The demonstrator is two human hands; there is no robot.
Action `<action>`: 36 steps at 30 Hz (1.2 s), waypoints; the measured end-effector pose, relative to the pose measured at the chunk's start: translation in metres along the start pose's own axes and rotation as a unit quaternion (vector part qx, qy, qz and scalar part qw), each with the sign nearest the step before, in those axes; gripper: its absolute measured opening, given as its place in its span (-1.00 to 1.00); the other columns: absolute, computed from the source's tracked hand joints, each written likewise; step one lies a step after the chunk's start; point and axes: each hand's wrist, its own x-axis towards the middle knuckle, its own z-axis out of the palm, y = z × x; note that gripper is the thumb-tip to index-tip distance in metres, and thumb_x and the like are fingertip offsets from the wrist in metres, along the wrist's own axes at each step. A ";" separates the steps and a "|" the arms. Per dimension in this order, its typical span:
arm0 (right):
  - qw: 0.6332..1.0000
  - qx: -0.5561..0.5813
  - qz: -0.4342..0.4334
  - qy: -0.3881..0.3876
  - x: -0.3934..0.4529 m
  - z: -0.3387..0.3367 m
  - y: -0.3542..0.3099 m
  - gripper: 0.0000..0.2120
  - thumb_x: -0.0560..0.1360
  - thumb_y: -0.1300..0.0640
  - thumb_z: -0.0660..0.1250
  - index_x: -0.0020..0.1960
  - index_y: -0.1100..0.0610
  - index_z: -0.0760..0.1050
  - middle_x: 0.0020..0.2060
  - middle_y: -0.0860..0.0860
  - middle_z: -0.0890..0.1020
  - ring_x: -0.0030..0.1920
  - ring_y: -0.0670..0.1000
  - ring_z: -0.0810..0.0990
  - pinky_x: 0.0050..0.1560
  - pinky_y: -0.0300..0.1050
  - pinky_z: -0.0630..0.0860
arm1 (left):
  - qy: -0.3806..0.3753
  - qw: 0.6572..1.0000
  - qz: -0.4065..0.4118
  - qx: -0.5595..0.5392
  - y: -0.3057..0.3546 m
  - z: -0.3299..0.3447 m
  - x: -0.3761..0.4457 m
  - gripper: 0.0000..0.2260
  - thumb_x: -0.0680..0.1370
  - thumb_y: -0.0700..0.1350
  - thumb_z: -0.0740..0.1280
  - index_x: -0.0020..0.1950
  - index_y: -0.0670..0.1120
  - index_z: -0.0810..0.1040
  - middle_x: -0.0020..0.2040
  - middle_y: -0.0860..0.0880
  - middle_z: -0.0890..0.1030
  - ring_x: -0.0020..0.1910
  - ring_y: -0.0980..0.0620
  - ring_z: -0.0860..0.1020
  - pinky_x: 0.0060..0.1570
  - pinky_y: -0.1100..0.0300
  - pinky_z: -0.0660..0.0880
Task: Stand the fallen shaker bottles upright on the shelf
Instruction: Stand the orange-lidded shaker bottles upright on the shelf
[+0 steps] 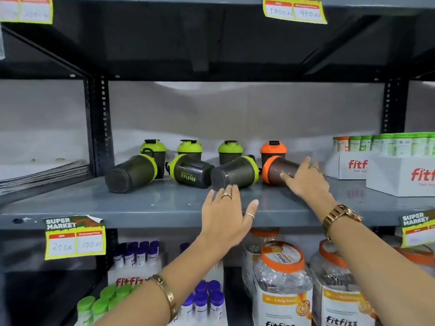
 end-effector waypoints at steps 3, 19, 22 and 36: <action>0.992 0.113 0.061 -0.006 0.005 0.001 0.003 -0.22 0.50 -0.08 0.25 0.51 0.27 -0.04 0.43 0.32 0.22 0.40 0.34 0.27 0.33 0.18 0.29 | 0.056 0.998 0.037 -0.005 -0.001 0.002 -0.001 -0.38 0.47 0.23 -0.13 -0.23 -0.19 0.54 -0.26 -0.16 0.64 -0.21 -0.14 0.58 -0.11 0.03 0.44; 0.992 -0.124 0.013 0.008 0.009 -0.006 -0.004 -0.21 0.27 -0.10 0.48 0.34 0.25 0.29 0.31 0.20 0.40 0.33 0.24 0.32 0.24 0.09 0.33 | 0.064 0.998 0.029 -0.006 -0.003 0.002 -0.001 -0.48 0.50 0.21 0.01 -0.41 -0.13 0.47 -0.48 -0.08 0.54 -0.48 -0.07 0.50 -0.45 0.18 0.25; 0.976 -0.215 -0.017 0.018 0.010 -0.004 -0.007 -0.33 0.29 -0.08 0.45 0.29 0.18 0.37 0.26 0.16 0.47 0.29 0.20 0.33 0.20 0.03 0.32 | 0.057 0.998 0.028 -0.002 -0.003 0.002 -0.001 -0.47 0.50 0.21 0.00 -0.39 -0.13 0.50 -0.46 -0.08 0.56 -0.46 -0.07 0.52 -0.45 0.15 0.31; 0.990 0.127 0.054 -0.002 0.016 0.001 0.003 -0.28 0.26 -0.21 0.47 0.14 0.34 0.44 0.09 0.26 0.59 0.11 0.30 0.54 0.01 0.06 0.50 | 0.061 0.998 0.028 -0.012 -0.002 0.000 -0.002 -0.47 0.50 0.21 -0.01 -0.43 -0.12 0.45 -0.50 -0.06 0.53 -0.49 -0.05 0.50 -0.46 0.20 0.23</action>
